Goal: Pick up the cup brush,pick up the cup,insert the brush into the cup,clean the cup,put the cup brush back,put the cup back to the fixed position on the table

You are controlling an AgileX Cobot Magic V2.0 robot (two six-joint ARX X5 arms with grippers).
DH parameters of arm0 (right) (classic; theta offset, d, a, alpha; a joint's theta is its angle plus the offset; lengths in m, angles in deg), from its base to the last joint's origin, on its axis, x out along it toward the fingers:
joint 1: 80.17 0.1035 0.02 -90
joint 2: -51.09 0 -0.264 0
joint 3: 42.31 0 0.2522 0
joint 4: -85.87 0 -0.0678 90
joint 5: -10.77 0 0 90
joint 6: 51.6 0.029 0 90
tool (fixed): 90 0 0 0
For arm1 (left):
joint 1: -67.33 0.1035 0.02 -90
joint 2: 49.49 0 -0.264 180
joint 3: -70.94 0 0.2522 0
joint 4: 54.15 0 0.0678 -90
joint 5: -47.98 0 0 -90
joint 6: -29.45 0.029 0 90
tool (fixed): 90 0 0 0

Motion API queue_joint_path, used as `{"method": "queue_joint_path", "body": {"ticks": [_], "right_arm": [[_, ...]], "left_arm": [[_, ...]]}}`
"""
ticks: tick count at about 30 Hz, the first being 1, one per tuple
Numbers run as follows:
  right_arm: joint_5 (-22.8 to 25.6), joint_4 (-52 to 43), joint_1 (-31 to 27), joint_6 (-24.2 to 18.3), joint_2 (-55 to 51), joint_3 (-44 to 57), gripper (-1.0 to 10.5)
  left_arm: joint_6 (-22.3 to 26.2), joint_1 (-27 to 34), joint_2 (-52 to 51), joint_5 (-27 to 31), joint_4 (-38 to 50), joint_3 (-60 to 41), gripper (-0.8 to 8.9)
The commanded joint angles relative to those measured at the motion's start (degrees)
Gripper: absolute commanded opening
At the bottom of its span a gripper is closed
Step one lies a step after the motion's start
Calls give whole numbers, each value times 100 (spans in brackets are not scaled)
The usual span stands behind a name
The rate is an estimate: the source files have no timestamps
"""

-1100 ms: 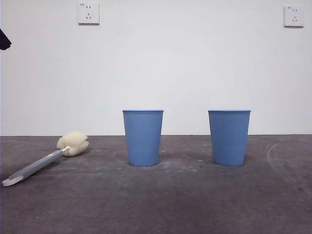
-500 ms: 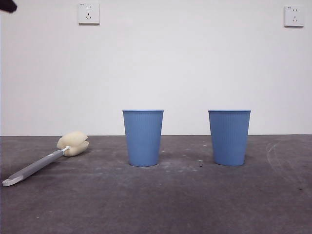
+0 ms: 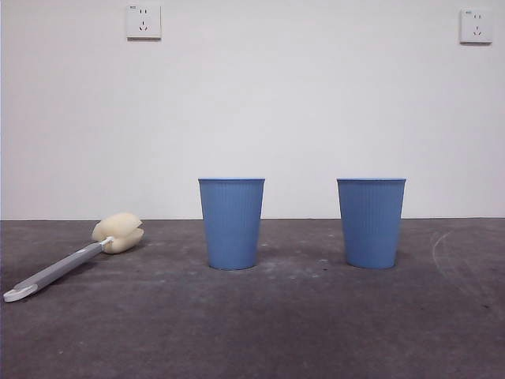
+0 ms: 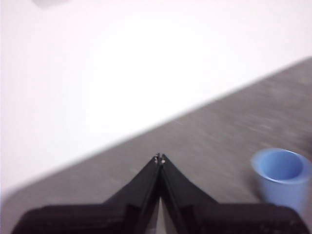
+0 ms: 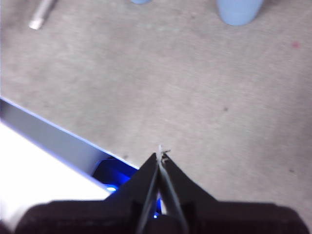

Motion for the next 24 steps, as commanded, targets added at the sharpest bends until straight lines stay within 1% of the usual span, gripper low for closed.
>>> {"method": "queue_joint_path", "body": {"ticks": [1, 6, 10, 14, 20, 22, 24], "right_arm": [[155, -33, 11, -22, 46, 9, 1], [302, -35, 11, -22, 114, 9, 1], [439, -31, 11, -24, 151, 9, 1], [494, -33, 9, -22, 162, 9, 1], [492, -33, 11, -22, 162, 9, 1], [492, -31, 11, -22, 162, 9, 1], [492, -33, 9, -22, 162, 9, 1]], "left_arm": [[472, 374, -382, 223, 400, -389, -4], [396, 737, -1113, 278, 1296, -1480, -4], [59, 813, -1731, 280, 1926, -2610, -4], [-225, 813, -2111, 354, 2260, -3438, -4], [-562, 813, -2586, 367, 2221, -4245, -4], [-553, 824, -2736, 367, 1742, -4234, -4], [-553, 839, -2859, 374, 1447, -4234, -4]]}}
